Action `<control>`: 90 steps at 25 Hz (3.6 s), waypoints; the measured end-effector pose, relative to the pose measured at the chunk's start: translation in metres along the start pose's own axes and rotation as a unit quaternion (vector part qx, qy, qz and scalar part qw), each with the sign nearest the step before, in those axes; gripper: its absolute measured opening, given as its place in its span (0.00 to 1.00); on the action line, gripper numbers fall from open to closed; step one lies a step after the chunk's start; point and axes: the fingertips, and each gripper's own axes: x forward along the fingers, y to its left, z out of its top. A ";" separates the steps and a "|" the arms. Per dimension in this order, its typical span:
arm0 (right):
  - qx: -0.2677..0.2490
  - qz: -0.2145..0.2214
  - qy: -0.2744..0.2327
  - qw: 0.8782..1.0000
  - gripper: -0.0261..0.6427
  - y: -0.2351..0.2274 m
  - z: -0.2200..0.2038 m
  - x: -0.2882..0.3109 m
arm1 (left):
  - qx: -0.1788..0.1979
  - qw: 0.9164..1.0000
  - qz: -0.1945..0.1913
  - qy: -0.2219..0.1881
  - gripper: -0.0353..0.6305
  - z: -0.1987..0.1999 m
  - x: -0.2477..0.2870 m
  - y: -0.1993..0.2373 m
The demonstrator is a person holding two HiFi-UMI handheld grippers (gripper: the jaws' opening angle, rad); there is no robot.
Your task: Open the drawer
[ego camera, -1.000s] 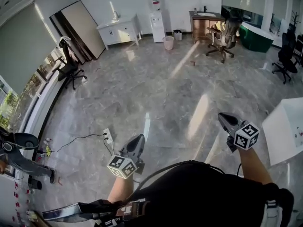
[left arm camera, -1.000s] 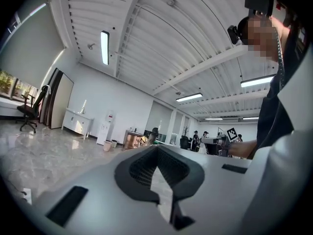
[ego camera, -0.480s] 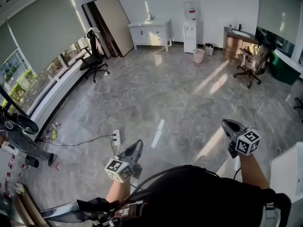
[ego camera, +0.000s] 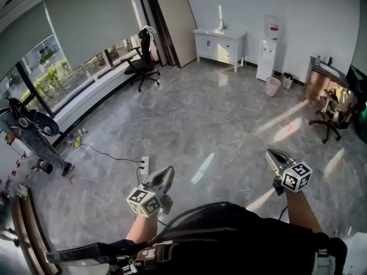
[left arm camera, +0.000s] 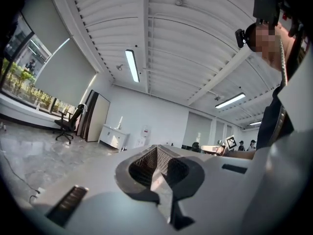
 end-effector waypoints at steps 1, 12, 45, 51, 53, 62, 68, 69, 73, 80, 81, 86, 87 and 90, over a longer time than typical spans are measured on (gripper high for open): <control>0.007 0.007 0.002 1.000 0.04 -0.006 -0.004 0.009 | 0.001 1.000 0.001 0.006 0.04 -0.004 0.009 -0.001; 0.037 0.002 0.039 0.999 0.04 -0.075 -0.045 0.076 | -0.011 0.999 -0.019 0.034 0.04 -0.027 0.111 0.061; 0.023 0.005 0.041 0.999 0.04 -0.201 0.050 0.505 | -0.009 0.999 -0.006 0.030 0.04 0.089 0.313 0.430; 0.020 0.041 0.048 0.998 0.04 -0.295 0.070 0.556 | -0.009 1.000 0.016 0.013 0.04 0.100 0.413 0.430; 0.015 0.048 0.045 0.998 0.04 -0.331 0.084 0.569 | -0.001 1.000 0.019 0.011 0.04 0.102 0.446 0.428; -0.001 0.079 0.044 0.996 0.04 -0.457 0.105 0.635 | -0.003 0.999 0.037 -0.006 0.04 0.102 0.582 0.442; 0.022 0.056 0.061 0.996 0.04 -0.505 0.088 0.665 | -0.011 0.999 0.037 0.011 0.04 0.098 0.630 0.483; 0.026 0.049 0.063 0.996 0.04 -0.512 0.088 0.673 | -0.014 0.999 0.034 0.011 0.04 0.099 0.638 0.493; 0.024 0.025 0.058 0.998 0.04 -0.527 0.094 0.718 | -0.022 1.000 0.006 0.013 0.04 0.106 0.673 0.538; 0.014 -0.005 0.052 0.999 0.04 -0.518 0.131 0.820 | -0.021 0.998 -0.040 0.033 0.04 0.155 0.720 0.648; 0.016 -0.012 0.050 0.999 0.04 -0.520 0.134 0.835 | -0.019 0.998 -0.045 0.032 0.04 0.161 0.727 0.664; 0.014 -0.021 0.055 0.998 0.04 -0.505 0.136 0.915 | -0.012 0.997 -0.062 0.035 0.04 0.189 0.738 0.736; 0.010 -0.018 0.057 0.998 0.04 -0.500 0.137 0.929 | -0.010 0.997 -0.062 0.037 0.04 0.192 0.737 0.749; 0.003 -0.008 0.062 0.998 0.04 -0.495 0.138 0.964 | -0.010 0.998 -0.049 0.038 0.04 0.196 0.735 0.786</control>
